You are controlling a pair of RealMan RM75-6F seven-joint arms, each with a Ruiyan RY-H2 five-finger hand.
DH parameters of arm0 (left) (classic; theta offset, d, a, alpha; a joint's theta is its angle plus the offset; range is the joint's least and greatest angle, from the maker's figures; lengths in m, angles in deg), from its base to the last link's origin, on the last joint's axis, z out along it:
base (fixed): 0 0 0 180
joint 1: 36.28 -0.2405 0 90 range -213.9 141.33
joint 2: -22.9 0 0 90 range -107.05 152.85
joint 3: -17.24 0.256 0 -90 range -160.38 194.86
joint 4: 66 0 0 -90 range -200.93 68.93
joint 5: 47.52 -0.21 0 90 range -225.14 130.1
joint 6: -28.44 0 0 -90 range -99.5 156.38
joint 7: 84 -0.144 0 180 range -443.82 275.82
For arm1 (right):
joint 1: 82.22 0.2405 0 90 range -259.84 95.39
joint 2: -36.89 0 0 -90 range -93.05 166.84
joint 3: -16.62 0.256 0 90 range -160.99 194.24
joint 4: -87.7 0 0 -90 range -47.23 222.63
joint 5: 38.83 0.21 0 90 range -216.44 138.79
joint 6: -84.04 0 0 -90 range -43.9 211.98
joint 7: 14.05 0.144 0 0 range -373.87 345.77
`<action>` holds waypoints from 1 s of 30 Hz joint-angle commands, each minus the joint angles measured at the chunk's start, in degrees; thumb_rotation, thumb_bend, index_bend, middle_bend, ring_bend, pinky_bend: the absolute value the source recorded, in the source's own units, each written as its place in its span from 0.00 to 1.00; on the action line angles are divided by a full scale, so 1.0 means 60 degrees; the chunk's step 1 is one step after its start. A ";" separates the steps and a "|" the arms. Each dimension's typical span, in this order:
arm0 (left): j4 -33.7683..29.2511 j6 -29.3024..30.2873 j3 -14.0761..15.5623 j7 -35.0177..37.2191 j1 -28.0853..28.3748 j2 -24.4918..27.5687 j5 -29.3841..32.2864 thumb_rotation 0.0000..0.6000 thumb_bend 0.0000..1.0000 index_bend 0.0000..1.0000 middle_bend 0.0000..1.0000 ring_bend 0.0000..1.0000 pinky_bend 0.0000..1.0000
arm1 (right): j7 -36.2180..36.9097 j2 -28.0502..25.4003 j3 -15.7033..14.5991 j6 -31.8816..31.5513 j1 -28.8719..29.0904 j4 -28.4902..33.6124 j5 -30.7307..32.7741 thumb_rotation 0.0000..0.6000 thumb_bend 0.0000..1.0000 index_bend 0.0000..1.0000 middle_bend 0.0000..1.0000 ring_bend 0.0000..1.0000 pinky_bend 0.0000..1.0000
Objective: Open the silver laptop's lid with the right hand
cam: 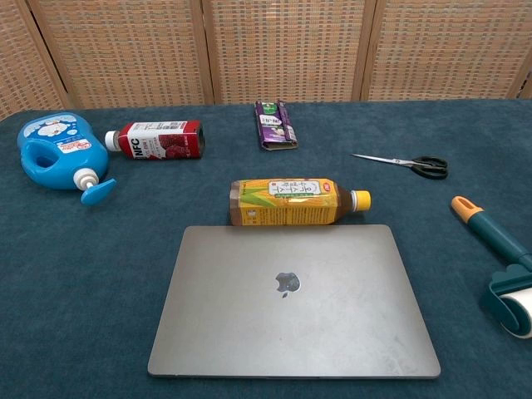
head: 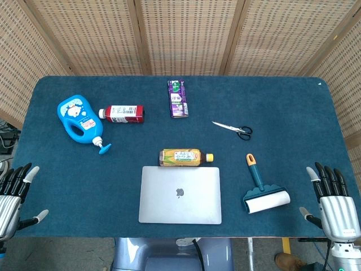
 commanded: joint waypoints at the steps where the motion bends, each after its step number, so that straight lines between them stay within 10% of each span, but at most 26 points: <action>1: -0.0016 -0.0040 0.0005 -0.0002 0.0010 0.0000 0.0005 1.00 0.00 0.00 0.00 0.00 0.00 | 0.0138 -0.0060 -0.0063 0.0164 0.0073 0.0004 -0.0049 1.00 0.00 0.00 0.00 0.00 0.00; 18: -0.0209 -0.0724 -0.0346 -0.0523 0.0410 -0.0219 0.0690 1.00 0.00 0.00 0.00 0.00 0.00 | 0.2072 0.0139 -0.0719 0.4476 0.3784 -0.0181 -0.3095 1.00 0.00 0.00 0.00 0.00 0.00; 30: -0.0165 -0.1193 -0.0585 -0.0473 0.0651 -0.0213 0.1445 1.00 0.00 0.00 0.00 0.00 0.00 | 0.0114 0.2719 -0.0047 0.7521 0.5667 -0.0400 -0.1983 1.00 0.01 0.02 0.00 0.00 0.00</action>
